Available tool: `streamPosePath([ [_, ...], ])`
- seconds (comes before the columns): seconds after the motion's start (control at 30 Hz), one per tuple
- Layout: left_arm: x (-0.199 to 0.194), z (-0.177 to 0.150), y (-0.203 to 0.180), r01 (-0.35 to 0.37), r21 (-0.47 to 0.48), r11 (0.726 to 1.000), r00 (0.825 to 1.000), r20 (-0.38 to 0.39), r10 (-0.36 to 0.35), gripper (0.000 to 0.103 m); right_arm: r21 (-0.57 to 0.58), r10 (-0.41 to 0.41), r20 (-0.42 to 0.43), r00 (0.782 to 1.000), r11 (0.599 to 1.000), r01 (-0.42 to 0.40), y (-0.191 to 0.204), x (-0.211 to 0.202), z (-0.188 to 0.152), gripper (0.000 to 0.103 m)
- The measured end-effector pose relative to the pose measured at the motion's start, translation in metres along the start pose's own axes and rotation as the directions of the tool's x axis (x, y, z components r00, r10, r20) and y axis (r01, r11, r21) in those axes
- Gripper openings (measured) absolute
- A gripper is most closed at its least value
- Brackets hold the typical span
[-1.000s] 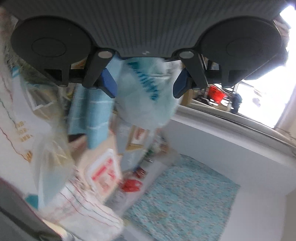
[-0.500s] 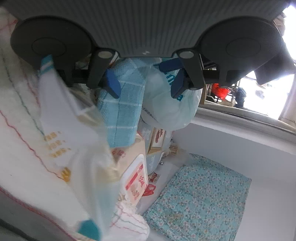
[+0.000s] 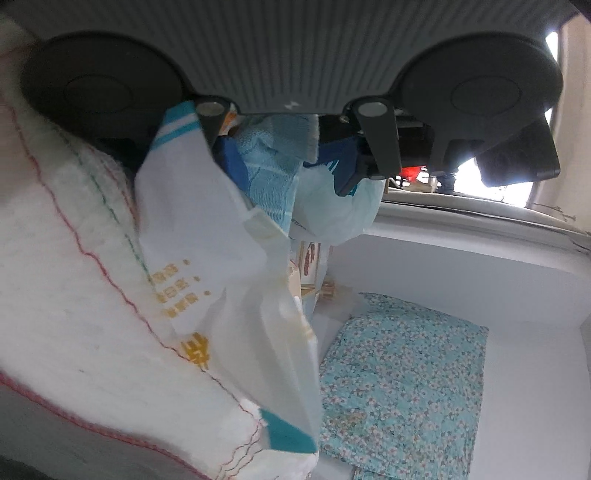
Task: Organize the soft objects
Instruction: 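Lower the left tool onto the blue checked towel and close on it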
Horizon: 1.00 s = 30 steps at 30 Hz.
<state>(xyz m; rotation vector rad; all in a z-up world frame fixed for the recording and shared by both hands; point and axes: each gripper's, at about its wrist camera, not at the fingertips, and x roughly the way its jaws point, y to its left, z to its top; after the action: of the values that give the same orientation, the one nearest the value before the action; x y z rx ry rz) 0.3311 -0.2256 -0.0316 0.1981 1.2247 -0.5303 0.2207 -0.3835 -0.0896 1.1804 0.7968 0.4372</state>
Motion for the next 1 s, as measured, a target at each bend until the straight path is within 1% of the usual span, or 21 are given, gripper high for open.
streamPosePath([
  [0.1,-0.006,0.003,-0.003,-0.009,0.002,1.0,1.0,0.017,0.009,0.054,0.007,0.013,-0.001,1.0,1.0,-0.013,-0.004,-0.003,0.0,0.051],
  [0.2,-0.01,0.007,-0.004,-0.006,-0.023,1.0,1.0,0.027,0.006,0.053,0.013,0.027,-0.003,1.0,1.0,-0.027,-0.009,-0.007,0.0,0.051],
  [0.33,-0.012,0.011,-0.001,0.013,-0.057,0.998,1.0,0.007,-0.013,0.053,0.028,0.044,-0.003,0.999,0.999,-0.044,-0.014,-0.007,0.0,0.051],
  [0.37,-0.013,0.01,-0.001,0.016,-0.059,0.998,1.0,0.006,-0.016,0.054,0.029,0.046,-0.005,0.999,0.999,-0.046,-0.015,-0.008,0.0,0.051],
  [0.43,-0.017,0.007,0.0,0.015,-0.054,0.998,1.0,-0.001,-0.015,0.059,0.029,0.047,-0.007,0.999,0.998,-0.047,-0.017,-0.009,-0.001,0.051],
  [0.57,-0.037,-0.005,0.001,0.007,-0.032,0.999,1.0,-0.009,-0.007,0.06,0.031,0.052,-0.009,0.999,0.998,-0.052,-0.019,-0.008,-0.001,0.051],
  [0.6,-0.044,-0.008,0.001,0.003,-0.027,1.0,1.0,0.004,-0.003,0.06,0.03,0.052,-0.01,0.999,0.998,-0.052,-0.019,-0.008,-0.001,0.051],
  [0.67,-0.064,-0.013,0.0,-0.006,-0.02,1.0,0.998,0.056,0.007,0.06,0.028,0.052,-0.008,0.999,0.998,-0.051,-0.019,-0.008,-0.001,0.051],
  [0.77,-0.082,-0.012,-0.002,-0.018,-0.024,1.0,0.988,0.154,0.022,0.063,0.023,0.051,-0.003,0.999,0.998,-0.051,-0.019,-0.008,-0.002,0.051],
  [0.8,-0.082,-0.01,-0.001,-0.02,-0.037,0.999,0.984,0.176,0.026,0.063,0.027,0.054,0.001,0.999,0.998,-0.054,-0.019,-0.009,-0.003,0.051],
  [0.83,-0.077,-0.006,0.0,-0.015,-0.053,0.999,0.984,0.178,0.024,0.063,0.033,0.06,0.005,0.998,0.998,-0.06,-0.019,-0.009,-0.003,0.051],
  [0.9,-0.061,0.004,0.007,0.011,-0.11,0.994,0.988,0.155,0.006,0.063,0.04,0.067,0.009,0.998,0.997,-0.067,-0.021,-0.009,-0.003,0.051],
  [1.0,-0.028,0.019,0.021,0.052,-0.212,0.976,0.995,0.099,-0.031,0.062,0.032,0.069,0.008,0.998,0.997,-0.069,-0.022,-0.01,-0.004,0.051],
])
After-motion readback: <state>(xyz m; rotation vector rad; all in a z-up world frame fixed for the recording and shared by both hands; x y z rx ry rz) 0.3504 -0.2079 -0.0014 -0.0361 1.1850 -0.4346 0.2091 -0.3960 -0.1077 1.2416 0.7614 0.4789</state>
